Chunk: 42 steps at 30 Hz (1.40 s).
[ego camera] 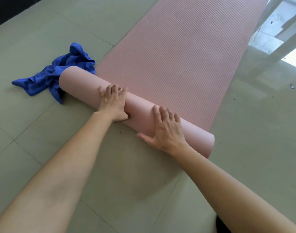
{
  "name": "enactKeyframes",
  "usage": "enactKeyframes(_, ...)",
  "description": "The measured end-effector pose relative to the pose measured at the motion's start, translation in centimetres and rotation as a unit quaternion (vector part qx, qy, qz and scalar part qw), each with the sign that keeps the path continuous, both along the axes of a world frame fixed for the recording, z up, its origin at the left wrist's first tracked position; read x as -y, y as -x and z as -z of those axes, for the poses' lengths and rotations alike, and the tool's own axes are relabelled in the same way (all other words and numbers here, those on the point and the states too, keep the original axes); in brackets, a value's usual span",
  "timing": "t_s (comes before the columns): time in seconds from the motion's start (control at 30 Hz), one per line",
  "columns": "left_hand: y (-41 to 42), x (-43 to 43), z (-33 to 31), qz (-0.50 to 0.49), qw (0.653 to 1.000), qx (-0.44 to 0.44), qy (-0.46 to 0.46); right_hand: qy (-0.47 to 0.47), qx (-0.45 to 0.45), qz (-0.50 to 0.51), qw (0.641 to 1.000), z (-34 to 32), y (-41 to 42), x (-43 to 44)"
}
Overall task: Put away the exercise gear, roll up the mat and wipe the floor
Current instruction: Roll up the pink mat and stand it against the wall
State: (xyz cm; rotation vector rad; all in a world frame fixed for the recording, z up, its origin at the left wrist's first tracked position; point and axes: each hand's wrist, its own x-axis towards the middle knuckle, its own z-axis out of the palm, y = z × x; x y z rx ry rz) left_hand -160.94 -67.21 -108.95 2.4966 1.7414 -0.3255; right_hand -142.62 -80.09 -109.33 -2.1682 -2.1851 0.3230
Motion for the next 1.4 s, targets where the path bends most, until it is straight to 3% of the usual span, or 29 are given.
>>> enactKeyframes(0.1, -0.4, 0.1, 1.1, -0.02, 0.996, 0.08, -0.03, 0.091, 0.022, 0.0, 0.996, 0.2, -1.2, -1.1)
enactKeyframes(0.2, -1.4, 0.8, 1.8, -0.036, 0.971, 0.171, -0.161, 0.112, -0.036, 0.05, 0.992, -1.1, -4.1, -3.9)
enactKeyframes(0.3, -2.4, 1.5, 2.1, -0.034, 0.947, 0.194, -0.253, 0.202, -0.037, 0.055, 0.977, -2.9, -6.9, -7.3)
enactKeyframes(0.37, -3.2, 1.6, 1.9, -0.05, 0.95, 0.207, -0.23, 0.248, -0.061, 0.075, 0.964, -3.4, -8.5, -9.0)
enactKeyframes(0.47, -4.7, 1.0, 1.0, -0.068, 0.97, 0.208, -0.106, 0.242, -0.084, 0.136, 0.957, -3.0, -10.0, -10.1)
enactKeyframes(0.63, -10.1, -1.9, -2.0, -0.064, 0.98, 0.168, 0.09, 0.008, -0.1, 0.231, 0.968, -2.4, -9.9, -10.2)
enactKeyframes(0.7, -11.9, -2.8, -3.0, -0.082, 0.981, 0.127, 0.119, -0.024, -0.109, 0.226, 0.968, -2.2, -9.8, -9.3)
enactKeyframes(0.83, -13.7, -3.2, -5.6, -0.158, 0.975, 0.004, 0.154, 0.059, -0.086, 0.139, 0.985, -2.7, -10.1, -6.2)
enactKeyframes(0.97, -15.3, -3.0, -7.5, -0.223, 0.945, 0.017, 0.238, 0.138, -0.033, 0.066, 0.988, -3.0, -12.3, -5.1)
enactKeyframes(1.17, -17.4, -5.4, -6.3, -0.154, 0.961, 0.036, 0.226, 0.099, -0.096, 0.161, 0.977, -3.5, -14.1, -9.3)
enactKeyframes(1.27, -18.6, -8.7, -4.5, -0.09, 0.982, 0.054, 0.158, 0.009, -0.076, 0.203, 0.976, -1.8, -16.2, -11.0)
enactKeyframes(1.4, -20.7, -11.6, -3.2, -0.058, 0.987, 0.04, 0.142, -0.044, -0.066, 0.203, 0.976, 0.0, -19.1, -11.7)
